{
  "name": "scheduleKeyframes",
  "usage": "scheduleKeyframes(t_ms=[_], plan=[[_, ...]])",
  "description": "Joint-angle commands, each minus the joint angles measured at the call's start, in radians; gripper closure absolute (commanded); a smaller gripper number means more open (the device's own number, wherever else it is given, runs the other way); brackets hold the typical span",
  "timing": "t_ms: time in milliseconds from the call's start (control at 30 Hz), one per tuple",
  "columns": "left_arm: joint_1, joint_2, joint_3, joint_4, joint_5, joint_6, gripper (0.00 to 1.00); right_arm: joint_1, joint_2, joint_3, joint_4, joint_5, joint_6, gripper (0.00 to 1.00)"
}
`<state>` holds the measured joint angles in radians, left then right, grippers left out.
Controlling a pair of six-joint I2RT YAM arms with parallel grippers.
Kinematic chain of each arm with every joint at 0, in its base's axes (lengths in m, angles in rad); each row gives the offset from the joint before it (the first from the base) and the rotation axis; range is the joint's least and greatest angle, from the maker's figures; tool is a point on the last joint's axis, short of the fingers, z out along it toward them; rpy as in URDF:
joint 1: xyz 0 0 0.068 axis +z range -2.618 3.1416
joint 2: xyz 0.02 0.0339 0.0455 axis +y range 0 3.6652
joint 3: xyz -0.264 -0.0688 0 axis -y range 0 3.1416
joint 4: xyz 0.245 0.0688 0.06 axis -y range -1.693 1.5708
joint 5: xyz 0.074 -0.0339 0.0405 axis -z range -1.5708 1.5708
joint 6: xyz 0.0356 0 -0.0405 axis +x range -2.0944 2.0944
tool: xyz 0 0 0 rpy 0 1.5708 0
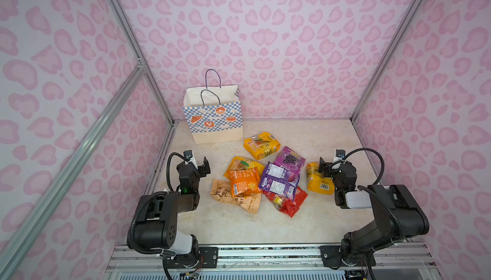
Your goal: Place the snacks into the paper bag
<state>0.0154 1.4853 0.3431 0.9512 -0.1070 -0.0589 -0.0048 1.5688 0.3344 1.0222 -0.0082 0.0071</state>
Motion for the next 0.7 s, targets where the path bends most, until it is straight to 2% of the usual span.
scheduleKeyframes(t_ms=[0,667], plan=[[0.000,-0.009,-0.003,0.014,0.027,0.011,0.03,0.002,0.002,0.000,0.013,0.010,-0.004,0.00],[0.000,-0.011,-0.003,0.014,0.028,0.009,0.03,0.004,0.003,0.001,0.013,0.010,-0.004,0.00]])
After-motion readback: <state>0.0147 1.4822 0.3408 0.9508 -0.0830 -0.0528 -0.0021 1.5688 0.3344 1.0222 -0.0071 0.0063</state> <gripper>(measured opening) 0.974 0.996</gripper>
